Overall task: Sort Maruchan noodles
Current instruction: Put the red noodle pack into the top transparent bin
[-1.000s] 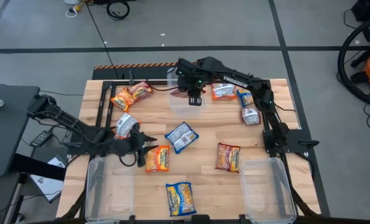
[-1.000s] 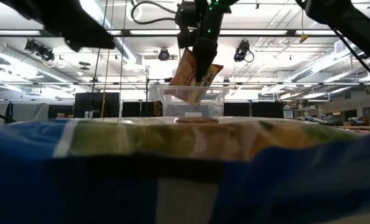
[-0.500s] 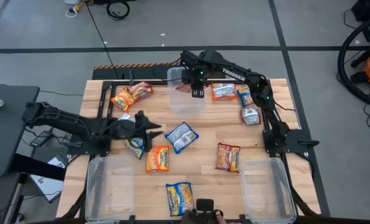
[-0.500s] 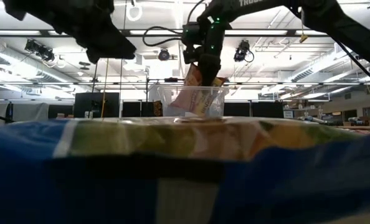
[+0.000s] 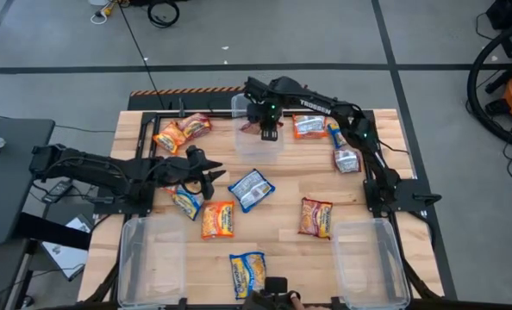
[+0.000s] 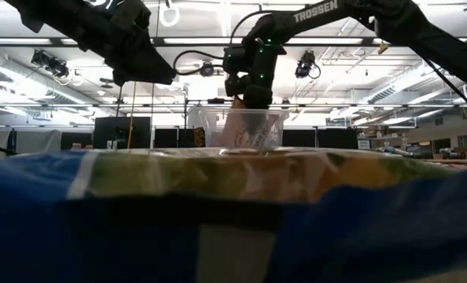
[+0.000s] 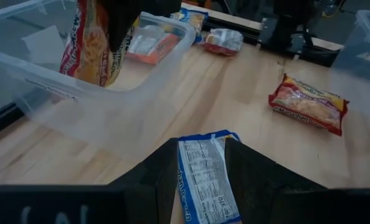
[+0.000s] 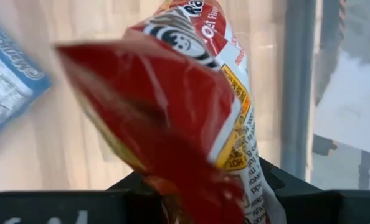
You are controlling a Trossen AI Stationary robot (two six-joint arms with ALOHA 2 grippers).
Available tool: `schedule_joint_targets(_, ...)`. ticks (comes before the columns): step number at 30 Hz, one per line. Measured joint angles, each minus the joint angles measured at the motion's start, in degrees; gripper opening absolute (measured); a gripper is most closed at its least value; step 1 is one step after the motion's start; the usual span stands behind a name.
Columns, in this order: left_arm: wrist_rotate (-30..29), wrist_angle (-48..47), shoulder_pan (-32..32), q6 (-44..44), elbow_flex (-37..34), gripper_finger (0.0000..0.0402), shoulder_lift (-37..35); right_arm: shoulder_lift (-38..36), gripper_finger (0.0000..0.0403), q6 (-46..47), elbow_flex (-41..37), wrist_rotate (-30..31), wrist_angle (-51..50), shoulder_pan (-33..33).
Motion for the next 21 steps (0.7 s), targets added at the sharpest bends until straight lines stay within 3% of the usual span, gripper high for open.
schedule_joint_targets(21,1.45,-1.16,-0.17,0.94,0.02,0.0137,0.01,4.93,0.0132,1.13,-0.39,-4.42,-5.49,3.84)
